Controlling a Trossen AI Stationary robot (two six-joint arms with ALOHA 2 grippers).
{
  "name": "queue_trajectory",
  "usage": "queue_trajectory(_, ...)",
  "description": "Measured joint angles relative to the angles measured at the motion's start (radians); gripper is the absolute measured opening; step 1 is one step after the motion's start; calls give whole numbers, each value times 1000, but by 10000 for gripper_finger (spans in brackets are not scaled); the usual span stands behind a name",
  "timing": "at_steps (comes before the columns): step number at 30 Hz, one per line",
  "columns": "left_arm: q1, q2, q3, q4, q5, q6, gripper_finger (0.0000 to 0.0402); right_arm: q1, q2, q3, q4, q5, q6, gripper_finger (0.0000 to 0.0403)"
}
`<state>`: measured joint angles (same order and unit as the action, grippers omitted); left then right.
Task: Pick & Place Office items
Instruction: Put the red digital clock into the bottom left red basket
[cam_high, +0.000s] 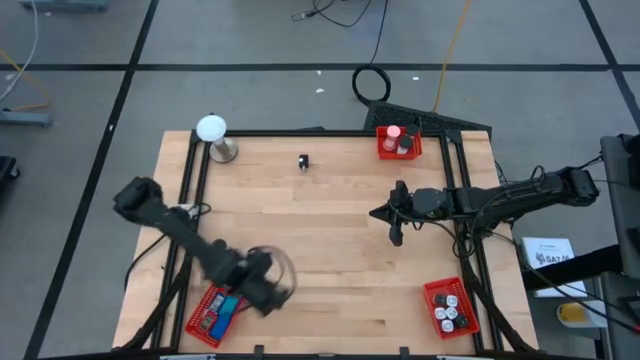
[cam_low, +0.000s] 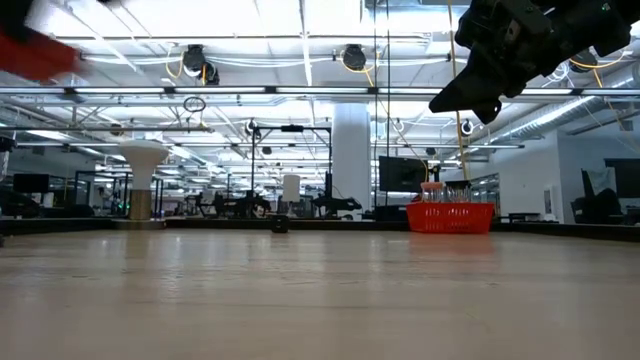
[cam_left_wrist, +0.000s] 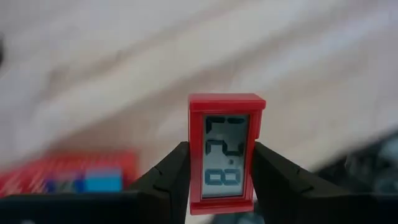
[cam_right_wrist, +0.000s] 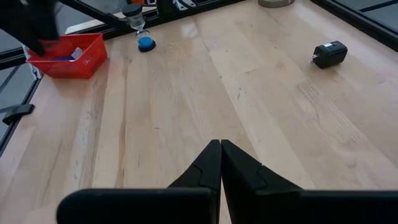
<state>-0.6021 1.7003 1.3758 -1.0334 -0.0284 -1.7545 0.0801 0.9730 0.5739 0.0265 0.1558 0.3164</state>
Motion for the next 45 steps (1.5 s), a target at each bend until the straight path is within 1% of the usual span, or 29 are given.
queue_trajectory(3, -115, -32, 0, -40, -6, -91, 142, 0, 0, 0, 0, 0, 0, 1)
queue_trajectory(7, -247, -33, -2, -87, -24, -224, 143, 0, 0, 0, 0, 0, 0, 1)
queue_trajectory(11, -318, -32, -57, -90, -46, -361, 143, 0, 0, 0, 0, 0, 0, 1)
queue_trajectory(13, -333, -31, -92, -82, -50, -414, 144, 0, 0, 0, 0, 0, 1, 1)
queue_trajectory(15, -349, -31, -118, -62, -52, -435, 144, 0, 0, 0, 0, 0, 2, 1)
queue_trajectory(22, -364, -31, -188, -11, -50, -429, 144, 0, 0, 0, 0, 0, 4, 1)
queue_trajectory(27, -363, -31, -229, -1, -59, -455, 145, 0, 0, 0, 0, 0, 4, 1)
queue_trajectory(33, -352, -32, -288, 99, -63, -447, 145, 0, 0, 0, 0, 0, 4, 1)
queue_trajectory(38, -354, -31, -303, 111, -63, -459, 147, 0, 0, 0, 0, 0, 4, 1)
queue_trajectory(41, -353, -31, -303, 112, -63, -459, 163, 0, 0, 0, 0, 0, 3, 1)
queue_trajectory(45, -353, -31, -303, 111, -63, -467, 199, 0, 0, 0, 1, 0, -4, 1)
